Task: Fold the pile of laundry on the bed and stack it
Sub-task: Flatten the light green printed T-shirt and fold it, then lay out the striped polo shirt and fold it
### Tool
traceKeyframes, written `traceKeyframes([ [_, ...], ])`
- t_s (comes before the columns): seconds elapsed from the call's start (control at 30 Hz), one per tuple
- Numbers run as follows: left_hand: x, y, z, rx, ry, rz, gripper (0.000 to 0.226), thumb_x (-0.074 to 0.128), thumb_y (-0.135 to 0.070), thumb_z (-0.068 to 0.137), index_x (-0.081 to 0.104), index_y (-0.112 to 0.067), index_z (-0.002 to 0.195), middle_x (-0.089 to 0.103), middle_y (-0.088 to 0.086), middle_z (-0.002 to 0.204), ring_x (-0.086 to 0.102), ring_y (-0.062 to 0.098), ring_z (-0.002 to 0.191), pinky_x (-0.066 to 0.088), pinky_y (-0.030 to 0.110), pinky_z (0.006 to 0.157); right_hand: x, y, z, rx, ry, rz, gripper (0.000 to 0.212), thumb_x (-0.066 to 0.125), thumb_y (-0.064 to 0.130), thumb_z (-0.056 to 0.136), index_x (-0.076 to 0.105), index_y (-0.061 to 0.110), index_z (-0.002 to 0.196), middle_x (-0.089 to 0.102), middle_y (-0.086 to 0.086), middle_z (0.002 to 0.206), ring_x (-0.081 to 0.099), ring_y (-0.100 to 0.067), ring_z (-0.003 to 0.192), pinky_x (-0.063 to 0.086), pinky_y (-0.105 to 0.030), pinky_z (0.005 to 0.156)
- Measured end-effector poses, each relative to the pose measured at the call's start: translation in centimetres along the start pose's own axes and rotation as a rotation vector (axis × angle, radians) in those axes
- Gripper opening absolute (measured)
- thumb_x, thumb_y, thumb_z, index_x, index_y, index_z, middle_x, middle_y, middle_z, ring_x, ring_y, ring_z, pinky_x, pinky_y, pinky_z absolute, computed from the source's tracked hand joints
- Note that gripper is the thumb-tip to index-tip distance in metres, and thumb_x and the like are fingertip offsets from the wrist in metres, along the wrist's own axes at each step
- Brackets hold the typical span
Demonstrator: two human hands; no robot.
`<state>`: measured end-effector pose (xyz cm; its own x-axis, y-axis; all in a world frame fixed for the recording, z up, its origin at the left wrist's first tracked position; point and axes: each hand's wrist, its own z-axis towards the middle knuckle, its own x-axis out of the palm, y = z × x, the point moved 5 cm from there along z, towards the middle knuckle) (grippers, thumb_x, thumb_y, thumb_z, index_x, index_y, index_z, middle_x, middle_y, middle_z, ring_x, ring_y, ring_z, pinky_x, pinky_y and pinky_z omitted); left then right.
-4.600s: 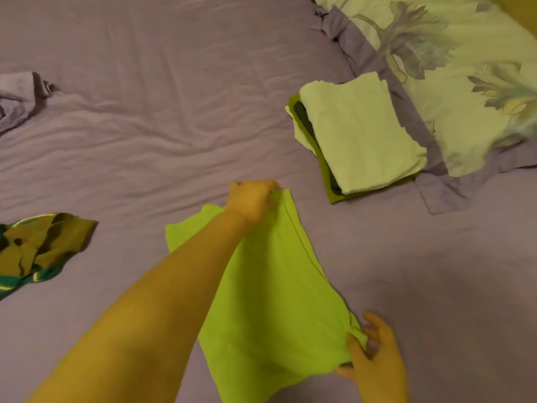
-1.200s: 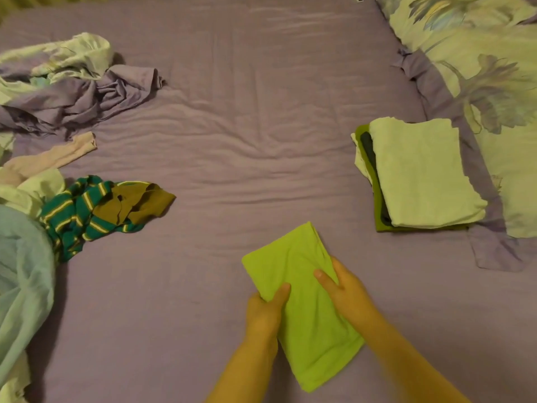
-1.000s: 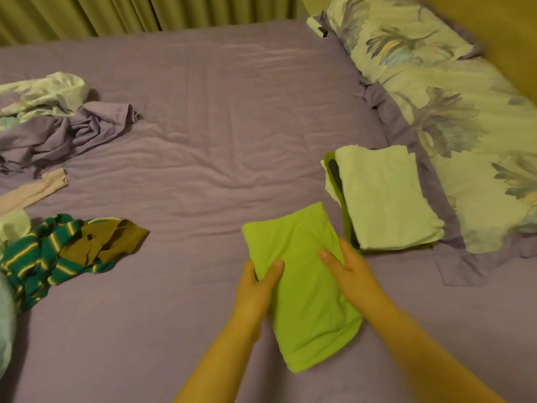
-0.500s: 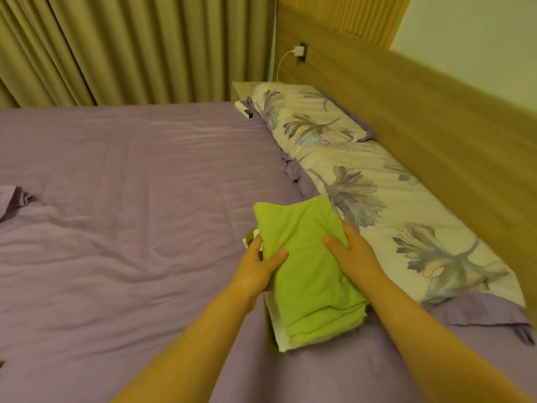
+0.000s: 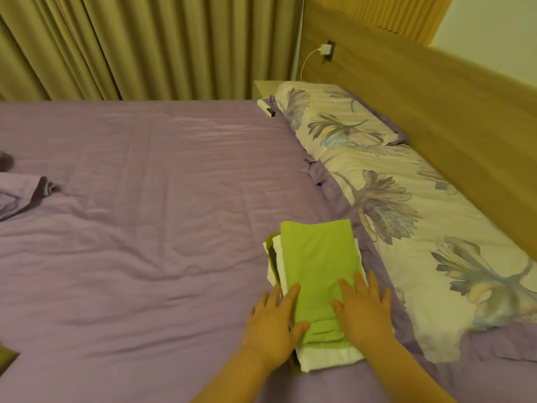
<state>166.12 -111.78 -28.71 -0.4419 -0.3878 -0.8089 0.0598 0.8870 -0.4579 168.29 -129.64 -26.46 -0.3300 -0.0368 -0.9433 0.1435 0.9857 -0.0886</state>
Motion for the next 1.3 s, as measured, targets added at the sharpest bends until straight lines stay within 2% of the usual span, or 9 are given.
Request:
traceKeyframes([
  [0.17, -2.1, 7.8, -7.0, -0.219, 0.009, 0.221, 0.067, 0.035, -0.052, 0.096, 0.008, -0.028, 0.152, 0.015, 0.003, 0.159, 0.020, 0.025, 0.143, 0.015, 0.047, 0.116, -2.6, 7.1, -3.9, -0.193, -0.106, -0.014, 0.067, 0.023, 0.065, 0.092, 0.018, 0.030, 0.149, 0.019, 0.003, 0.157, 0.010, -0.019, 0.146, 0.010, -0.044, 0.116],
  [0.3, -5.0, 14.6, -13.3, -0.328, -0.029, 0.229, 0.066, 0.036, -0.050, 0.096, 0.010, -0.026, 0.152, 0.034, 0.000, 0.149, 0.036, 0.024, 0.134, 0.025, 0.041, 0.111, -3.1, 15.2, -8.3, -0.401, -0.054, 0.005, 0.071, 0.030, 0.065, 0.092, 0.018, 0.027, 0.150, 0.019, 0.003, 0.158, 0.023, -0.015, 0.143, 0.017, -0.035, 0.114],
  [0.5, -8.0, 26.4, -24.7, -0.485, 0.003, 0.219, 0.065, 0.035, -0.047, 0.098, 0.006, -0.027, 0.153, 0.044, 0.000, 0.140, 0.044, 0.026, 0.126, 0.030, 0.040, 0.109, -2.3, 28.6, -15.2, -0.627, 0.040, -0.020, 0.070, 0.030, 0.061, 0.094, 0.010, 0.027, 0.152, 0.013, 0.002, 0.159, 0.027, -0.014, 0.141, 0.022, -0.029, 0.111],
  [0.7, -11.9, 37.2, -34.5, -0.642, -0.073, 0.211, 0.062, 0.034, -0.044, 0.099, 0.009, -0.026, 0.153, 0.047, 0.000, 0.138, 0.047, 0.024, 0.123, 0.034, 0.040, 0.105, -1.3, 41.6, -21.6, -0.824, 0.069, -0.034, 0.070, 0.031, 0.060, 0.094, 0.007, 0.028, 0.152, 0.015, 0.005, 0.158, 0.028, -0.015, 0.140, 0.026, -0.029, 0.110],
  [0.9, -14.7, 44.7, -38.9, -0.678, -0.225, 0.223, 0.054, 0.033, -0.040, 0.099, 0.019, -0.026, 0.150, 0.051, -0.002, 0.133, 0.050, 0.022, 0.120, 0.036, 0.036, 0.100, -0.7, 51.7, -25.4, -0.927, 0.051, -0.011, 0.067, 0.037, 0.055, 0.094, 0.015, 0.026, 0.150, 0.026, 0.003, 0.153, 0.036, -0.021, 0.133, 0.034, -0.031, 0.102],
  [1.03, -15.1, 47.4, -37.7, -0.547, -0.340, 0.113, 0.053, 0.034, -0.043, 0.100, 0.023, -0.026, 0.149, 0.043, -0.006, 0.140, 0.043, 0.016, 0.125, 0.036, 0.029, 0.099, 1.1, 55.5, -25.3, -0.927, 0.082, 0.023, 0.067, 0.042, 0.052, 0.094, 0.015, 0.027, 0.150, 0.020, 0.005, 0.153, 0.035, -0.022, 0.133, 0.038, -0.032, 0.100],
  [1.13, -14.9, 47.8, -35.9, -0.445, -0.395, 0.091, 0.054, 0.036, -0.045, 0.099, 0.025, -0.028, 0.148, 0.032, -0.006, 0.149, 0.030, 0.014, 0.136, 0.026, 0.026, 0.110, 2.8, 56.4, -24.2, -0.872, 0.156, 0.072, 0.071, 0.045, 0.051, 0.093, 0.012, 0.027, 0.151, 0.010, 0.005, 0.157, 0.028, -0.023, 0.137, 0.036, -0.034, 0.106],
  [1.2, -14.8, 48.5, -34.4, -0.443, -0.390, 0.136, 0.054, 0.036, -0.049, 0.097, 0.025, -0.032, 0.148, 0.020, -0.006, 0.155, 0.014, 0.016, 0.144, 0.015, 0.032, 0.117, 3.6, 56.8, -23.0, -0.825, 0.178, 0.104, 0.075, 0.048, 0.050, 0.092, 0.008, 0.026, 0.152, 0.005, 0.003, 0.158, 0.024, -0.023, 0.140, 0.034, -0.034, 0.108],
  [1.3, -15.3, 49.5, -31.8, -0.455, -0.369, 0.165, 0.059, 0.045, -0.052, 0.092, 0.024, -0.039, 0.145, 0.004, -0.003, 0.160, -0.006, 0.025, 0.147, 0.002, 0.049, 0.119, 4.0, 57.5, -20.6, -0.765, 0.173, 0.095, 0.080, 0.049, 0.048, 0.092, 0.001, 0.026, 0.152, 0.000, -0.002, 0.160, 0.014, -0.024, 0.144, 0.029, -0.035, 0.113],
])
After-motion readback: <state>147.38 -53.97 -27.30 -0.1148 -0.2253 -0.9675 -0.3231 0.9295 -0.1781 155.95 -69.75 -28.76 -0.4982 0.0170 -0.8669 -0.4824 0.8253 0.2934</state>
